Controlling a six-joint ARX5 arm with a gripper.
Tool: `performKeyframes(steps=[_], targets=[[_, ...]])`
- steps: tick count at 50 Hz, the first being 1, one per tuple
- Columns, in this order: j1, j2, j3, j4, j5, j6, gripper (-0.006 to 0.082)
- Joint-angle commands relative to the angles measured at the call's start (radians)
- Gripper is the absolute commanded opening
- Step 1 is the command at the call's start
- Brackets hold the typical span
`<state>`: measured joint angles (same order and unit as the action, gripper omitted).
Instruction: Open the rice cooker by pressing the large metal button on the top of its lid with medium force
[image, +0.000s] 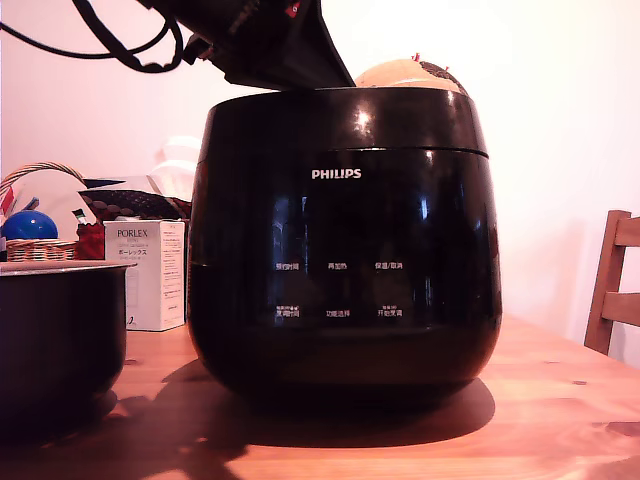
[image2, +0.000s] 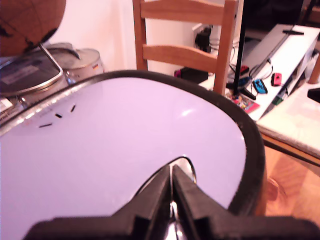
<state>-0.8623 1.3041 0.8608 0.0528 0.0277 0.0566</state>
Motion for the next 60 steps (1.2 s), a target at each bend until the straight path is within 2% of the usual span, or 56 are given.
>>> performKeyframes(steps=[1, 16, 27, 41, 60], targets=[[-0.002, 0.072, -0.074, -0.091, -0.002, -0.005, -0.0024], [-0.002, 0.117, -0.074, -0.109, -0.002, -0.027, -0.0024], [-0.002, 0.097, -0.073, -0.031, -0.002, -0.033, -0.0024], [-0.002, -0.043, -0.073, 0.029, -0.011, -0.053, -0.0024], [-0.002, -0.164, -0.073, 0.026, -0.043, -0.056, -0.0024]])
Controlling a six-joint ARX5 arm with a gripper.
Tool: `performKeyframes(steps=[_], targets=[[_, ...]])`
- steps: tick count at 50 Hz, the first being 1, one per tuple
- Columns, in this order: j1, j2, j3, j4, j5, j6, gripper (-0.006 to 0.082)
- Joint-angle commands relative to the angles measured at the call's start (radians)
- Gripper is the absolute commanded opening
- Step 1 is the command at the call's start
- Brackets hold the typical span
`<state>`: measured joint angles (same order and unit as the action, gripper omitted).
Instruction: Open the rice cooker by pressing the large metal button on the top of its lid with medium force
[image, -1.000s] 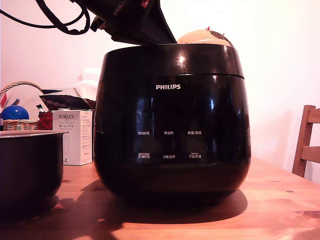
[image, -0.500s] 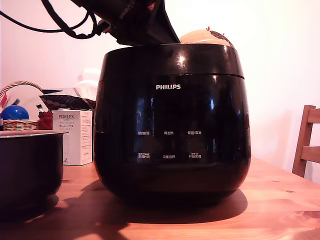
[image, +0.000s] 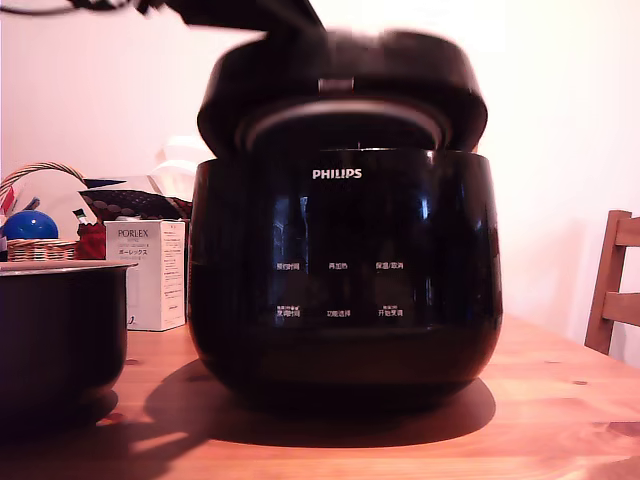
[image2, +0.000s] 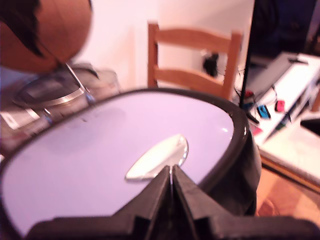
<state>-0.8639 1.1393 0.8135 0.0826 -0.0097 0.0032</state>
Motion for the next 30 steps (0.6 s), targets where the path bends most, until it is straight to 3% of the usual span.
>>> performKeyframes(steps=[1, 16, 30], targets=[[0.0, -0.003, -0.026, -0.004, -0.009, -0.003, -0.0024], [0.016, -0.055, -0.026, -0.008, -0.071, -0.003, -0.0024], [0.087, -0.127, -0.026, -0.066, -0.093, -0.003, -0.0024]])
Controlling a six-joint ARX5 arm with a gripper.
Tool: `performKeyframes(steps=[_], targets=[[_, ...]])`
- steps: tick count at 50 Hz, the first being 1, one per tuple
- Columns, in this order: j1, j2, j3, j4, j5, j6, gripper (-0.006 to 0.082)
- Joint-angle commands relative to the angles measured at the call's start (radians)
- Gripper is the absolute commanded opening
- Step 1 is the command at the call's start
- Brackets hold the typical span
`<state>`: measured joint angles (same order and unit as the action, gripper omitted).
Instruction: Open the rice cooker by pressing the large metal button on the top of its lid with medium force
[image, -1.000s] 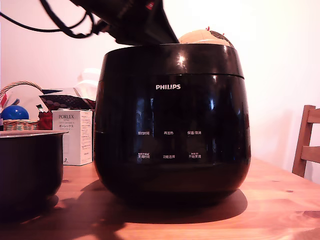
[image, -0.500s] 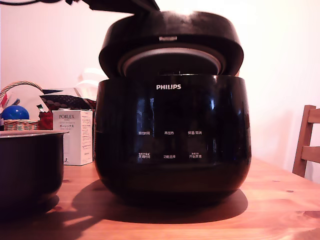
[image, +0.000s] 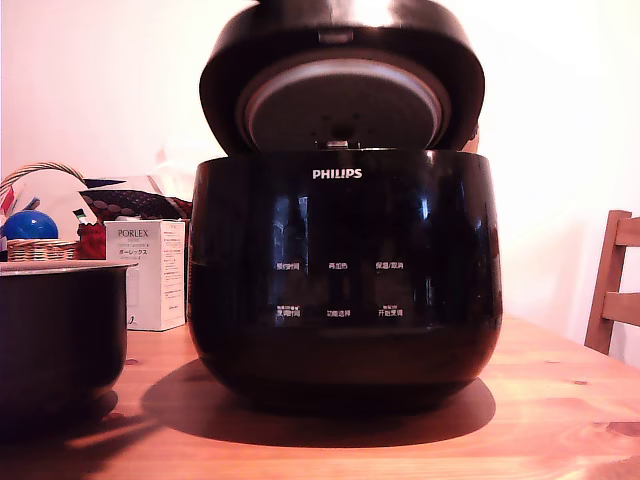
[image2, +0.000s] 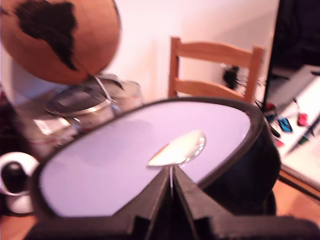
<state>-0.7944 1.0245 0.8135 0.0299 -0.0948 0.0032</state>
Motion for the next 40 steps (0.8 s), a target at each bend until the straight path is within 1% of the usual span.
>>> performKeyframes(steps=[1, 6, 28, 34, 40], targets=[[0.025, -0.018, -0.026, -0.02, -0.012, -0.003, -0.0024], [0.066, -0.049, -0.026, -0.053, -0.03, -0.002, -0.0024], [0.275, -0.175, -0.026, -0.196, -0.03, 0.008, -0.0024], [0.312, -0.197, -0.026, -0.211, -0.029, 0.008, -0.0024], [0.325, -0.208, -0.026, -0.21, -0.029, 0.008, -0.0024]])
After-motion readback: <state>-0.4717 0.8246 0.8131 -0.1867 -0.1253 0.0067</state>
